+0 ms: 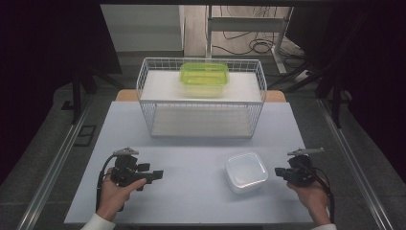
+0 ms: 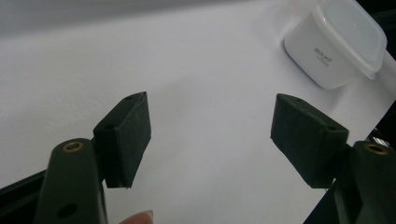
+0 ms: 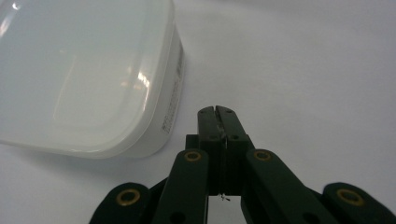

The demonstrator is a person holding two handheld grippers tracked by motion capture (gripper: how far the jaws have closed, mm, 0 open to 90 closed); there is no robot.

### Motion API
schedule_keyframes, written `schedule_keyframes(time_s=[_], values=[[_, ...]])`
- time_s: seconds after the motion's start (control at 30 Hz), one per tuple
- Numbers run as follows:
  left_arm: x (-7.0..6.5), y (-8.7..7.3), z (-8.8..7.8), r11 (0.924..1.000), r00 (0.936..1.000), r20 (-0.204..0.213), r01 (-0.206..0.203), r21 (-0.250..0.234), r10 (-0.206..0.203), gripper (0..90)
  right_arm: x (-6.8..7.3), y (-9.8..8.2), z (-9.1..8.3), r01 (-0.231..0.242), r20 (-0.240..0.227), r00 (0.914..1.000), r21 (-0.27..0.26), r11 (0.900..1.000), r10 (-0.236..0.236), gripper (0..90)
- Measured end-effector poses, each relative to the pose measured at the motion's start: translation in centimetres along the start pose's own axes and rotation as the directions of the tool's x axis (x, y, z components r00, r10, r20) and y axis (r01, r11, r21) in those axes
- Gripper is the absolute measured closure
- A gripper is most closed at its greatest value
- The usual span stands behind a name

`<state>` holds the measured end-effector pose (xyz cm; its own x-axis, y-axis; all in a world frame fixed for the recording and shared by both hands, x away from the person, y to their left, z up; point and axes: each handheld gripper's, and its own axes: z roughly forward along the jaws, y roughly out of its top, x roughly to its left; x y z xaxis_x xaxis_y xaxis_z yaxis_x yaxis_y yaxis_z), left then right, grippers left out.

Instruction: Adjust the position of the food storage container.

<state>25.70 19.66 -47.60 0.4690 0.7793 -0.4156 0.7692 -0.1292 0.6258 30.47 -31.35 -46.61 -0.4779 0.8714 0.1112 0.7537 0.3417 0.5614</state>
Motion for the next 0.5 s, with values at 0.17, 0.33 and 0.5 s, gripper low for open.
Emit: schedule_keyframes(time_s=[0.17,0.33,0.5], values=[[0.0,0.0,0.0,1.0000,1.0000,0.002,0.002,0.001,-0.002,28.0,0.6,0.2,0.5,0.018,-0.011,0.9998,0.016,1.000,-0.018,88.8],[0.1,0.0,0.0,1.0000,1.0000,0.002,0.003,0.004,-0.003,28.0,1.3,0.3,0.8,0.022,-0.028,0.9994,0.025,0.999,-0.022,88.7],[0.1,0.0,0.0,1.0000,1.0000,0.005,0.003,0.004,-0.003,28.0,2.0,0.4,0.9,0.030,-0.027,0.9992,0.022,0.999,-0.029,88.8]])
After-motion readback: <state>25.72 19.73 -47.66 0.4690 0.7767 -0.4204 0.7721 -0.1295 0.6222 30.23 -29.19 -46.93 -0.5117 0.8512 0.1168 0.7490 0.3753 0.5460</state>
